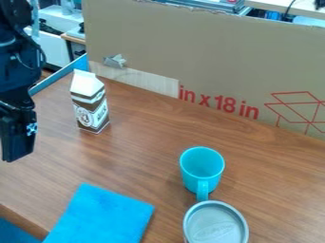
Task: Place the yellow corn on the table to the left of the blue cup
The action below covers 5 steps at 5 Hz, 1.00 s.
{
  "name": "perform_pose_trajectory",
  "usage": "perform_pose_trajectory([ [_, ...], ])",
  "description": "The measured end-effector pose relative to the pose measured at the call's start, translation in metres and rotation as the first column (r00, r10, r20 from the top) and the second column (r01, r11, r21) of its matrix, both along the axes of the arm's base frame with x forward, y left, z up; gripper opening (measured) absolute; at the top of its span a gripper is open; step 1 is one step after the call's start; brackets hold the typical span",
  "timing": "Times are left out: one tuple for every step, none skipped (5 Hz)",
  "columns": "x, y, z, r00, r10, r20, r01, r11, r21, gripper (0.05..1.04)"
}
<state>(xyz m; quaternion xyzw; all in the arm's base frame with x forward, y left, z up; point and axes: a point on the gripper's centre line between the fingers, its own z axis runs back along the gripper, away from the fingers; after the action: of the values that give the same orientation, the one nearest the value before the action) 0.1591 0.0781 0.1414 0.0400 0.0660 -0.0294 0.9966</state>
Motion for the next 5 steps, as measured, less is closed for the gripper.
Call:
perform_pose_trajectory([
  [0.0, -0.001, -0.003, 1.0, -0.002, -0.012, 0.002, 1.0, -0.009, 0.999],
  [0.015, 0.025, -0.002, 0.998, 0.058, 0.009, -0.057, 0.997, -0.049, 0.999],
  [0.026, 0.05, -0.003, 0.984, 0.15, 0.093, -0.143, 0.986, -0.081, 0.999],
  [0.042, 0.068, -0.009, 0.962, 0.234, 0.142, -0.22, 0.97, -0.106, 0.999],
  [0.056, 0.079, -0.023, 0.923, 0.34, 0.183, -0.321, 0.939, -0.124, 0.999],
])
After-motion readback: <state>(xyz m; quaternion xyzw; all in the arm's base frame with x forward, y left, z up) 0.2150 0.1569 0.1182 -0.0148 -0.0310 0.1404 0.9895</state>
